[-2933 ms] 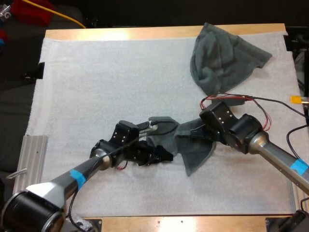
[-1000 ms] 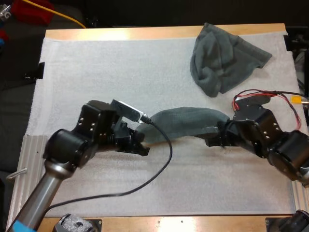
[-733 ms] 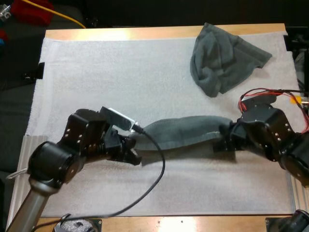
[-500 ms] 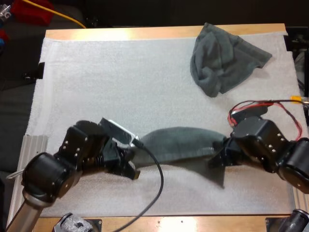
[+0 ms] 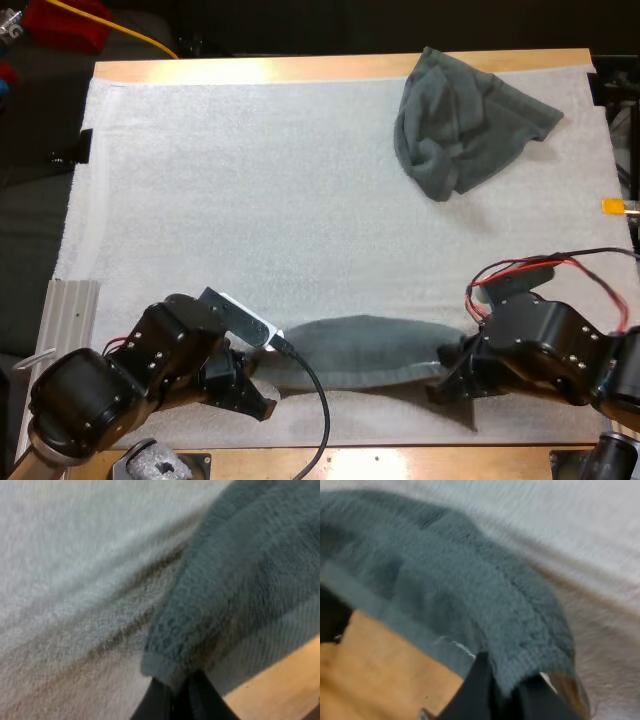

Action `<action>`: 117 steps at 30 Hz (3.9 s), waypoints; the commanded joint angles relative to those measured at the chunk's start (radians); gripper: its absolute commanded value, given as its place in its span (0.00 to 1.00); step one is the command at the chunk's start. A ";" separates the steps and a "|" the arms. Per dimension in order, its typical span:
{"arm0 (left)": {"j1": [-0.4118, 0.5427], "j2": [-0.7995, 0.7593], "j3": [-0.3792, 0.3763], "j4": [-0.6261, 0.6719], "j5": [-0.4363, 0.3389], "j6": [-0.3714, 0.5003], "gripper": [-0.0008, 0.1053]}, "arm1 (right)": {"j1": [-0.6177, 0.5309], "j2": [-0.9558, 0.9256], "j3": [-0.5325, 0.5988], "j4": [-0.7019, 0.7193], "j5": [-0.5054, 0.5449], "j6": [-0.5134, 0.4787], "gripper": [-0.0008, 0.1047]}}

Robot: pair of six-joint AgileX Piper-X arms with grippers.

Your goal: Pick towel from pile, fold and stack

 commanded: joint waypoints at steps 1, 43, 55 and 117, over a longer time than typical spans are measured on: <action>-0.005 0.003 -0.004 0.005 -0.028 -0.003 0.01 | 0.002 0.000 -0.002 0.005 -0.011 0.007 0.01; 0.434 0.689 0.105 -0.523 0.400 0.146 0.01 | -0.569 0.521 0.217 -0.564 -0.381 0.092 0.01; 0.549 0.848 0.103 -0.720 0.619 -0.052 0.01 | -0.666 0.664 0.217 -0.733 -0.525 0.348 0.01; 0.820 0.915 0.103 -1.188 0.954 -0.665 0.60 | -0.748 0.694 0.228 -1.167 -0.413 0.654 0.52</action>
